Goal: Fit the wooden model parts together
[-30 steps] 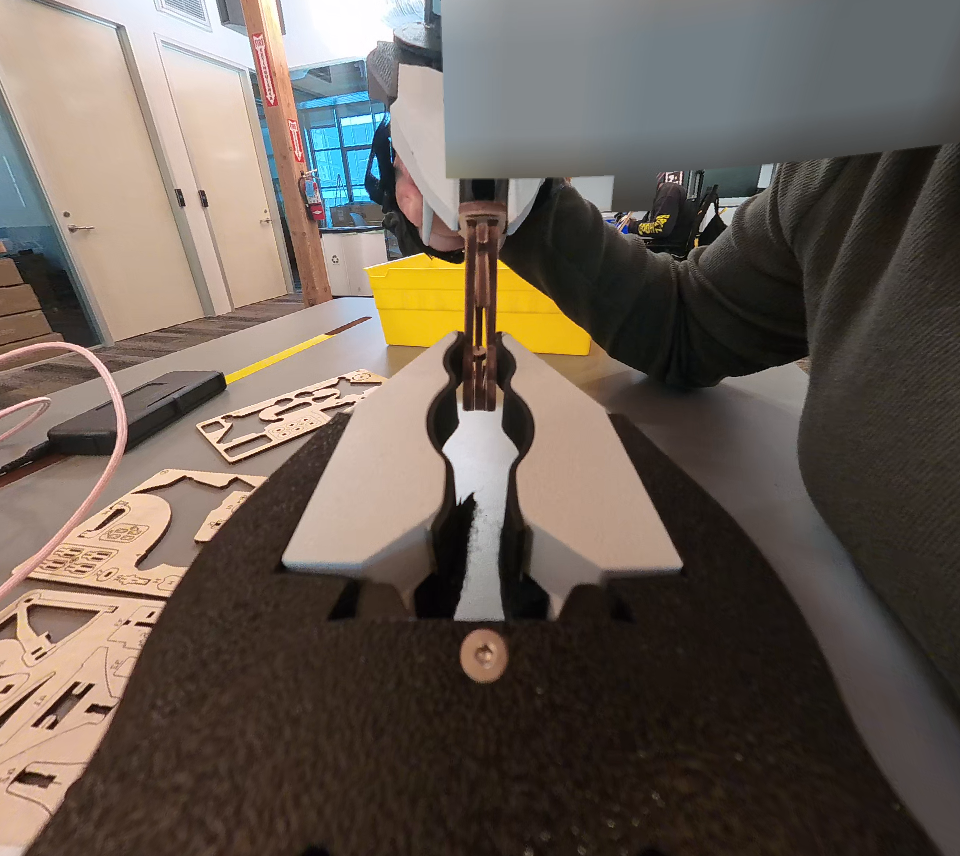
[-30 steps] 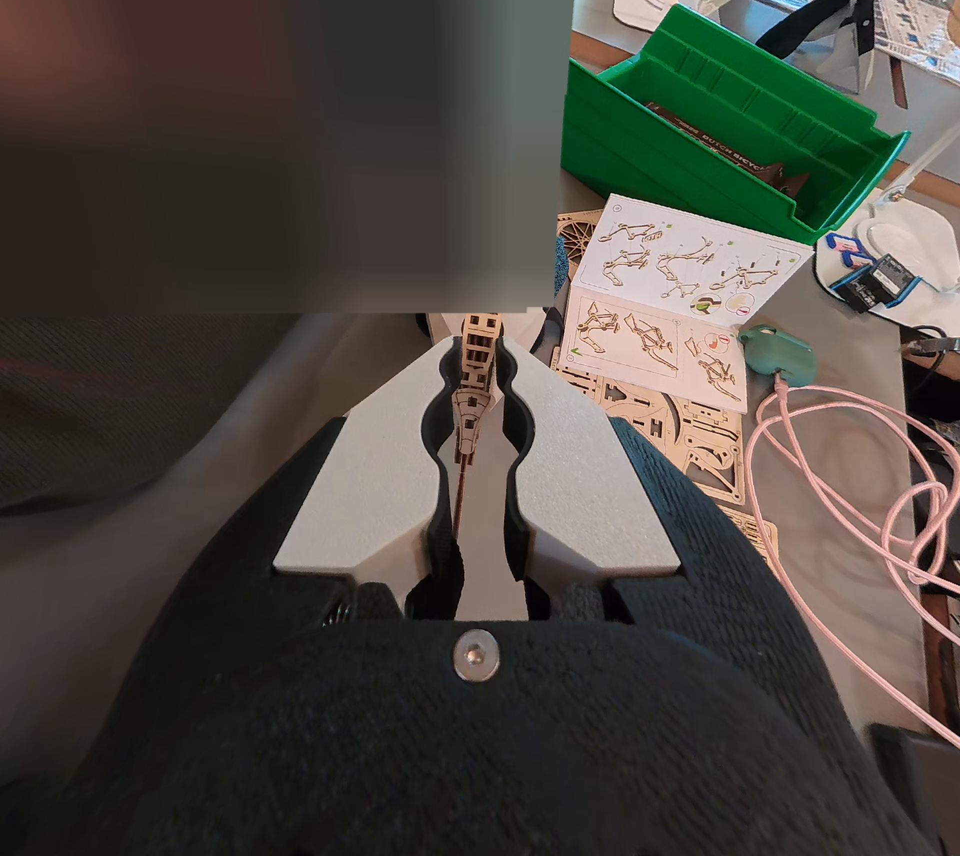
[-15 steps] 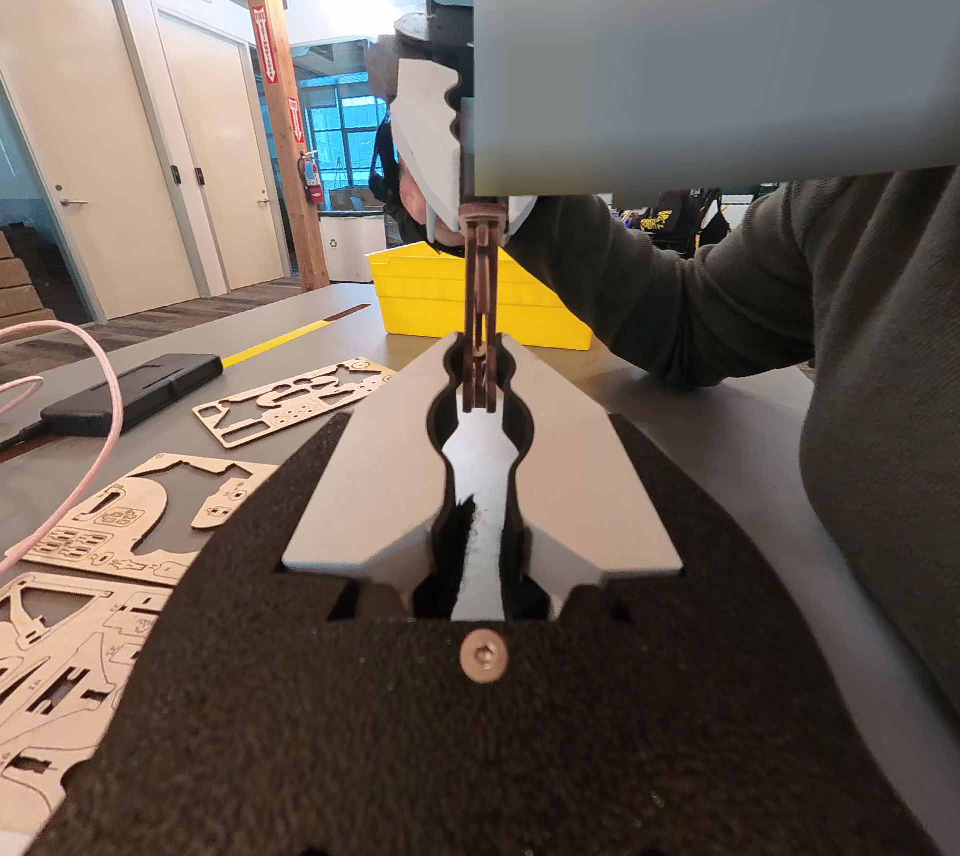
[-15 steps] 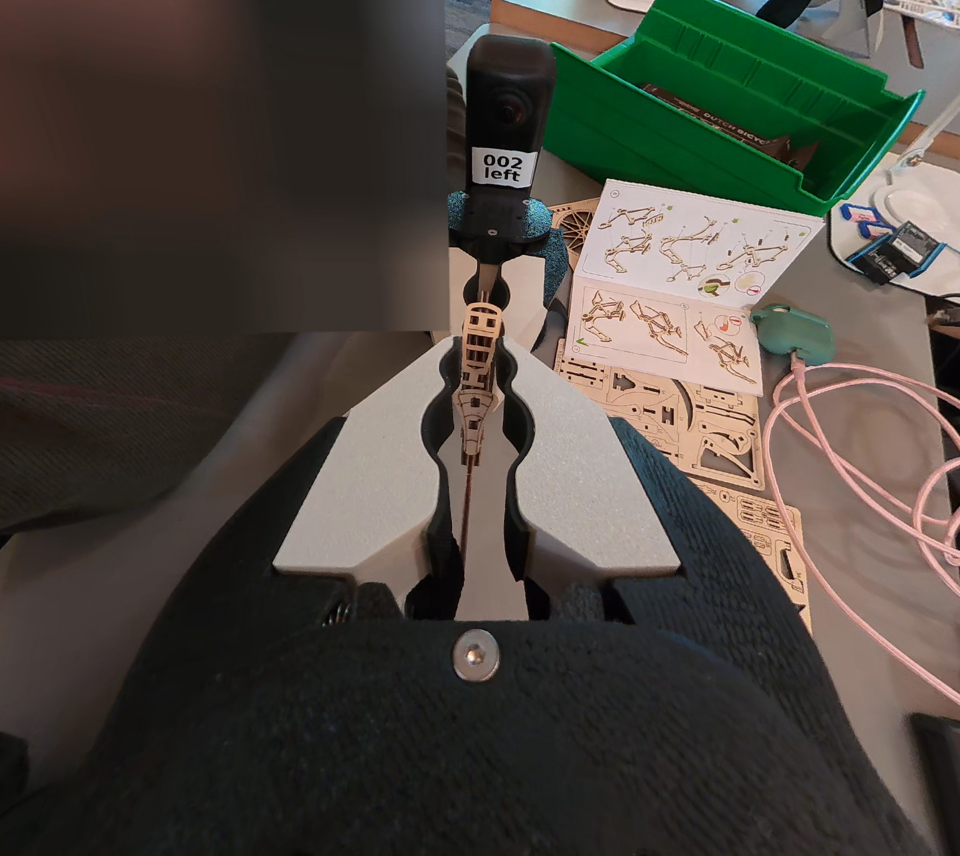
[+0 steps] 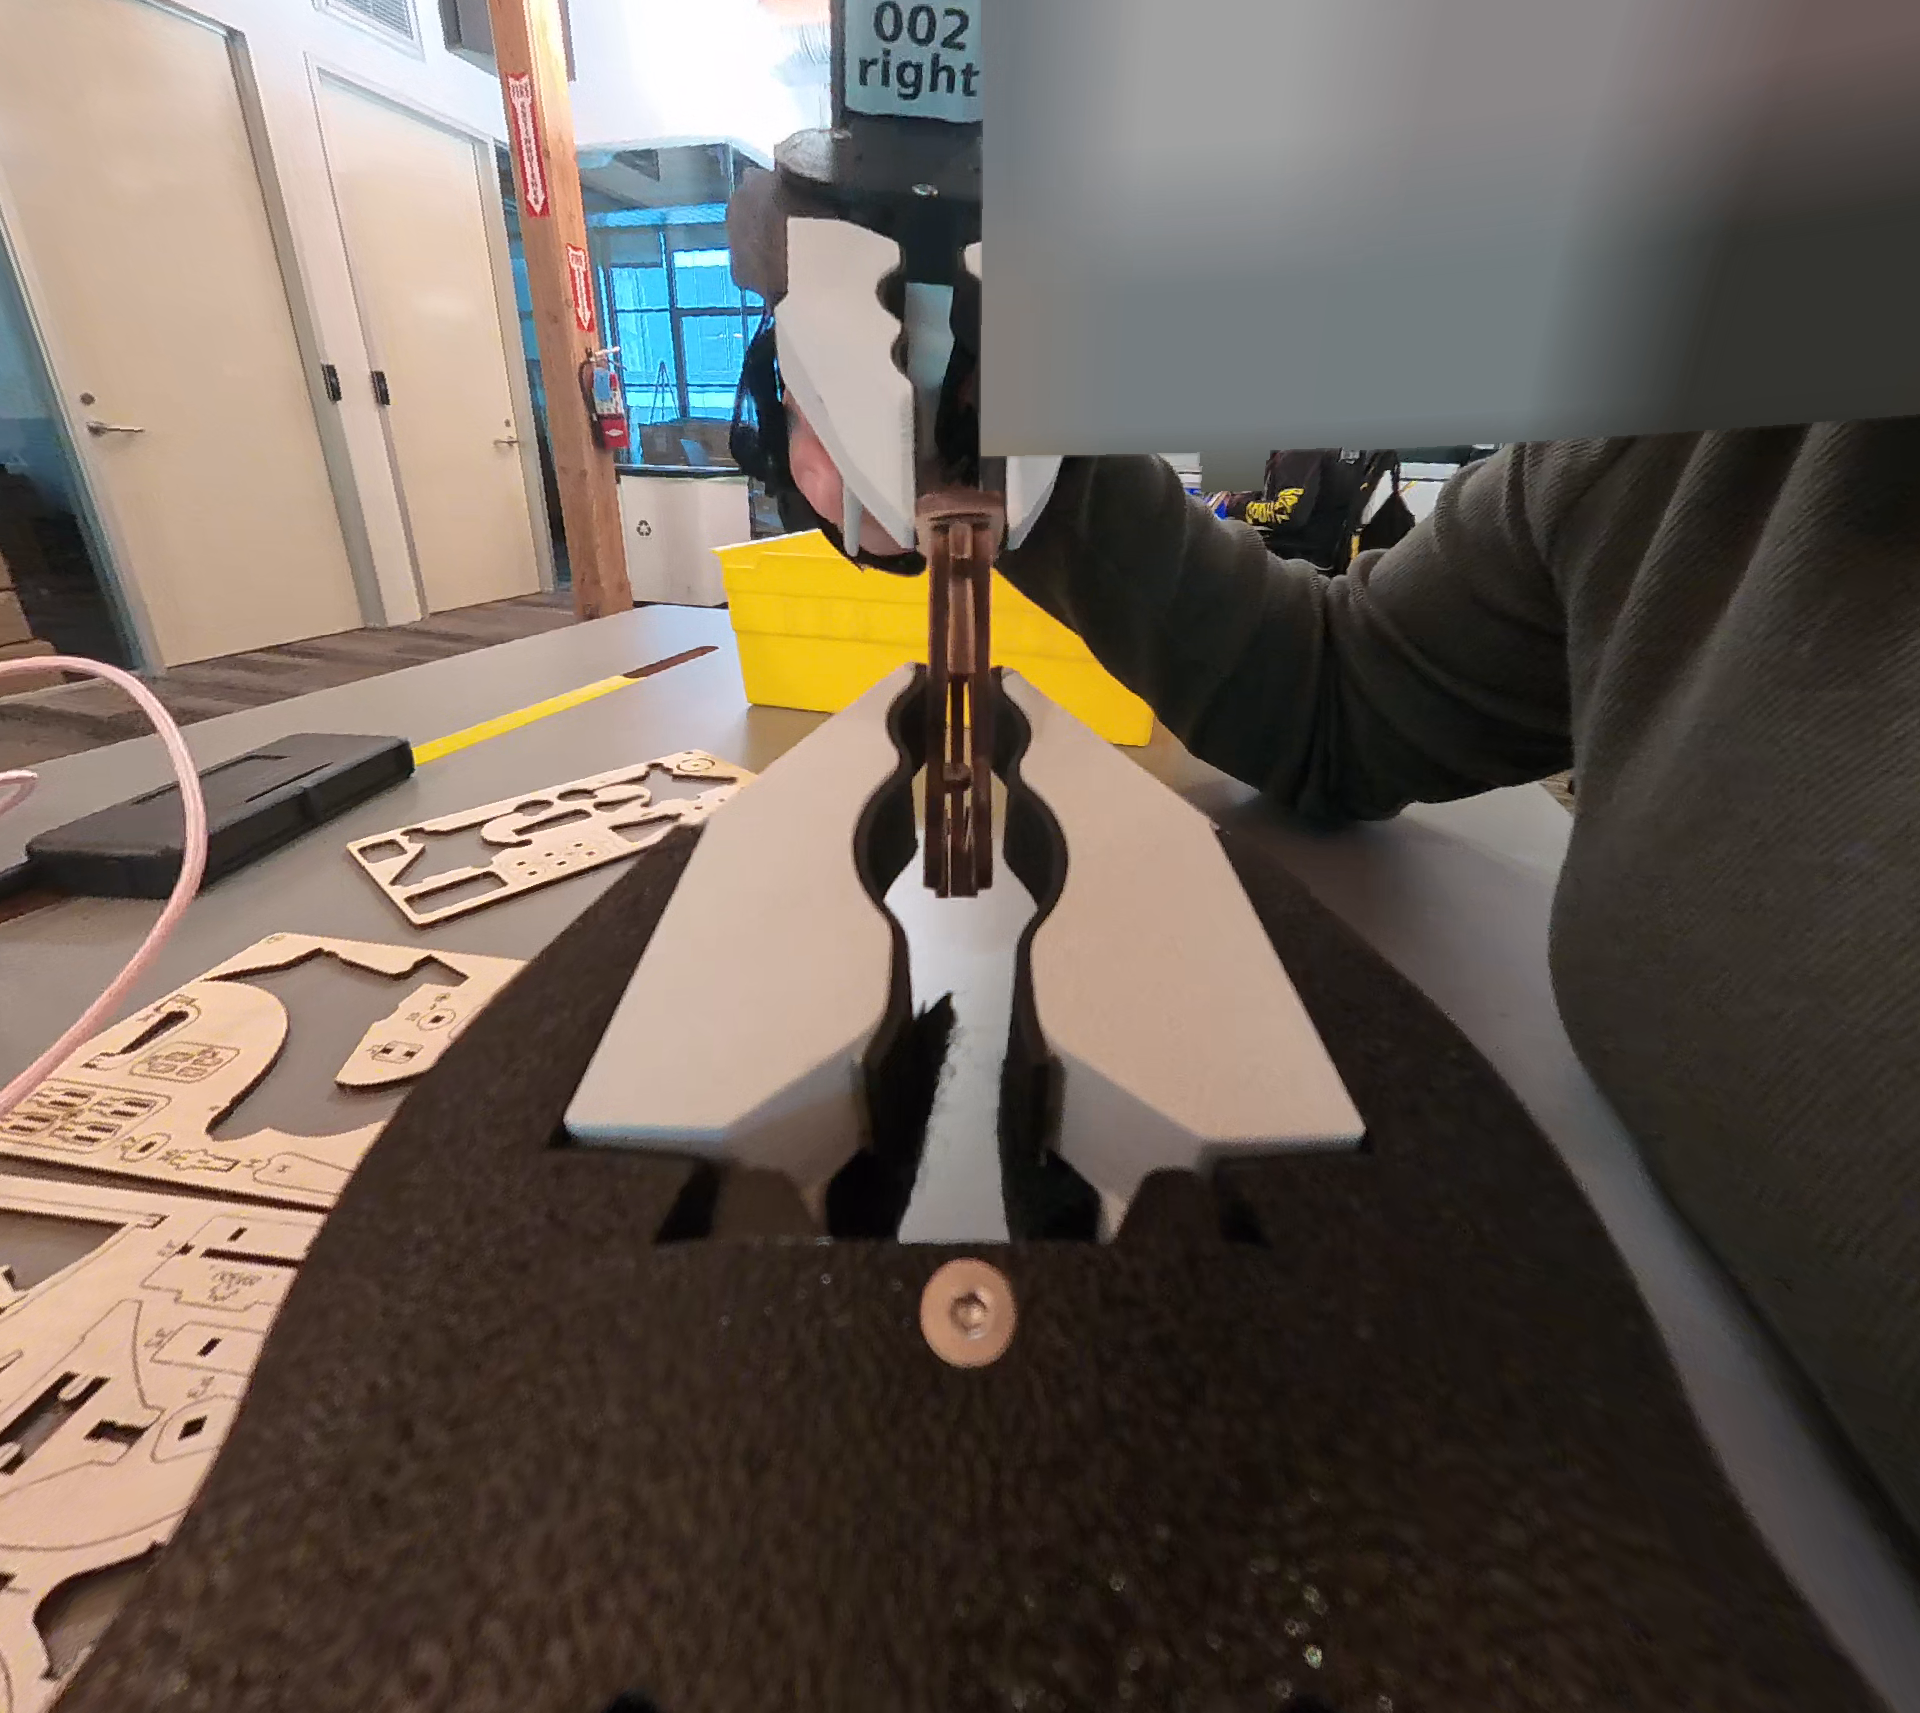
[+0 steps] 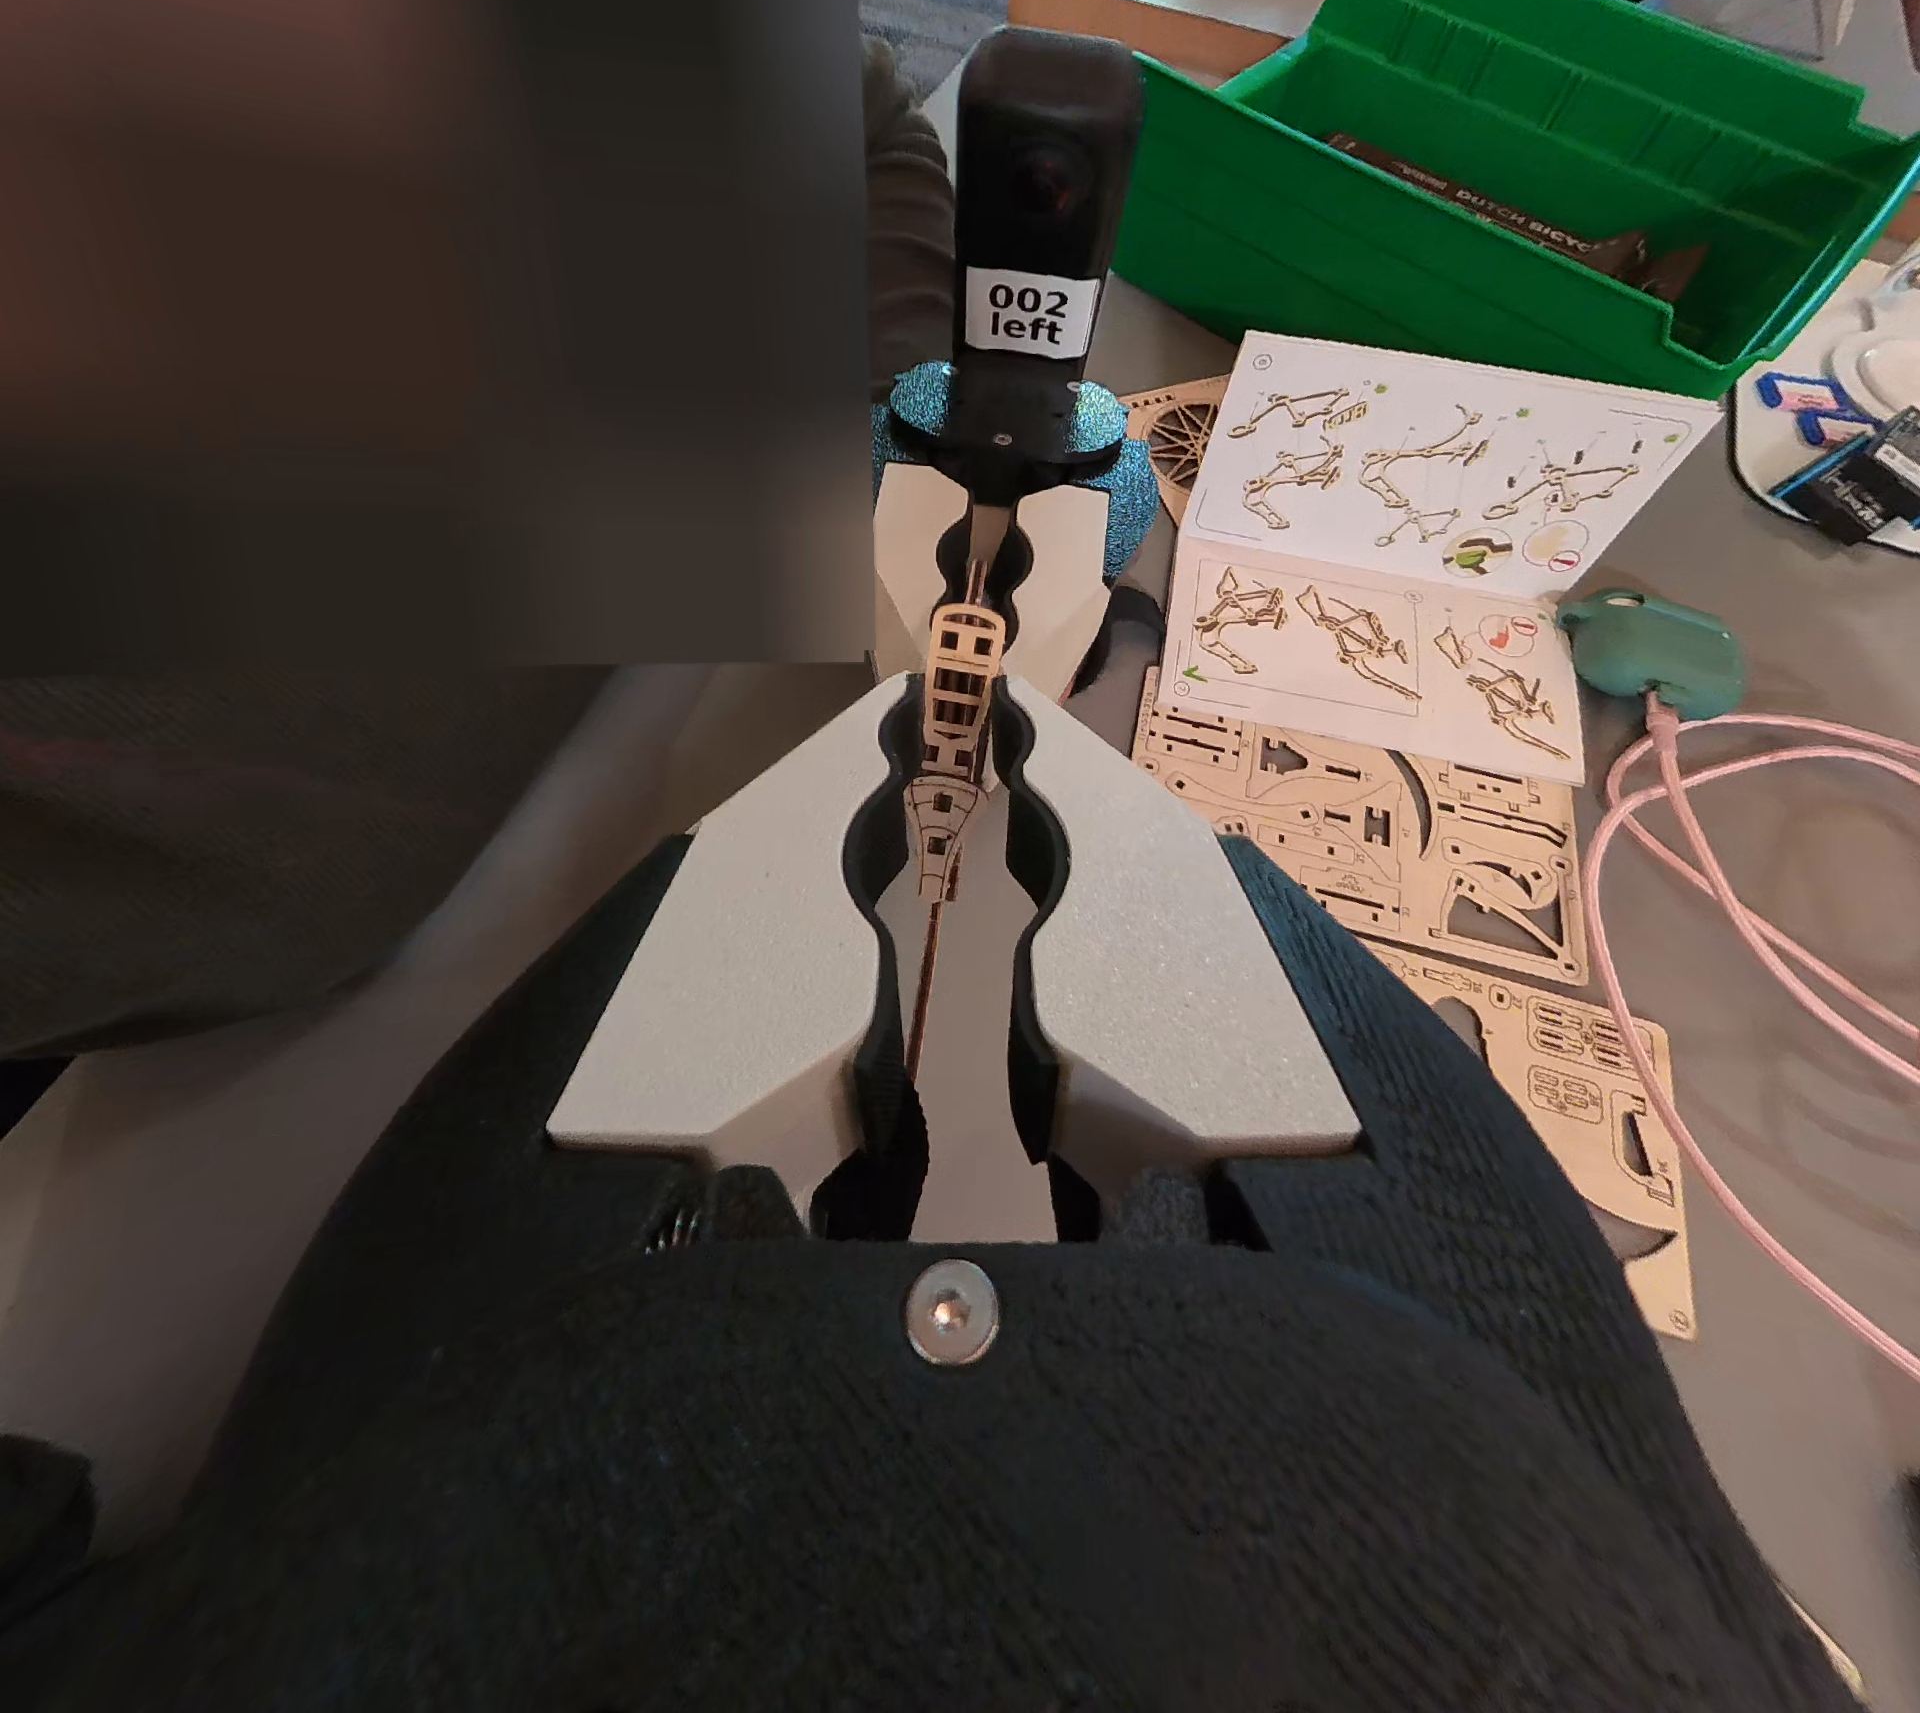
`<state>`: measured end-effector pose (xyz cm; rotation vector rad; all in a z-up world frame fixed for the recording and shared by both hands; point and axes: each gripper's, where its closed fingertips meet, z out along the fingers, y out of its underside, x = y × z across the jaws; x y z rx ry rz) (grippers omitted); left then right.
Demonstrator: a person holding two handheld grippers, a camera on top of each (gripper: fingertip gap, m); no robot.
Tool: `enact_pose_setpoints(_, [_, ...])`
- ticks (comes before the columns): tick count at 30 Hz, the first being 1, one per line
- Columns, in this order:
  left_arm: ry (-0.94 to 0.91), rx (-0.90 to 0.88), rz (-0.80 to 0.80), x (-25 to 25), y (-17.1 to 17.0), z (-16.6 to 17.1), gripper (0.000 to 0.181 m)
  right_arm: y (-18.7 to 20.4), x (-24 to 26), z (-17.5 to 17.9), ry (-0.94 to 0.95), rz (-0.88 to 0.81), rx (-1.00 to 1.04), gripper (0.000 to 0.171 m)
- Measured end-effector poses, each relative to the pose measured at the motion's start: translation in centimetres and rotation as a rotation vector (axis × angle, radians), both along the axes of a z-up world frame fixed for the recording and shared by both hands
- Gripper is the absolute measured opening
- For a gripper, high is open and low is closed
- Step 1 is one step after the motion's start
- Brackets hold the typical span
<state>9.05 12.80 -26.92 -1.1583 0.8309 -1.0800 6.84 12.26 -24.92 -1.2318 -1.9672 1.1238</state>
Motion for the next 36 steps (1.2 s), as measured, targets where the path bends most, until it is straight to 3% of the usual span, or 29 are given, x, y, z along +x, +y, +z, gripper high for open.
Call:
enact_pose_setpoints(11, [0.065,-0.188,-0.020,-0.1,1.4,-1.2,0.006,1.8,-0.2,-1.0,-0.040,-0.115,-0.117,0.010])
enact_pose_setpoints(20, [0.159,-0.442,-0.116,-0.2,3.0,-2.9,0.006,4.5,0.3,-2.2,0.083,-0.241,-0.750,0.010])
enact_pose_setpoints(26, [0.140,-0.623,-0.149,-0.3,3.7,-4.7,0.006,5.7,0.5,-4.2,0.165,-0.264,-1.022,0.010])
enact_pose_setpoints(30, [0.130,-0.647,-0.138,-0.5,4.0,-5.0,0.007,6.0,0.5,-4.5,0.198,-0.275,-1.026,0.010])
enact_pose_setpoints(36, [0.112,-0.643,-0.120,-0.7,4.3,-4.9,0.007,6.1,0.3,-4.4,0.225,-0.316,-0.848,0.010])
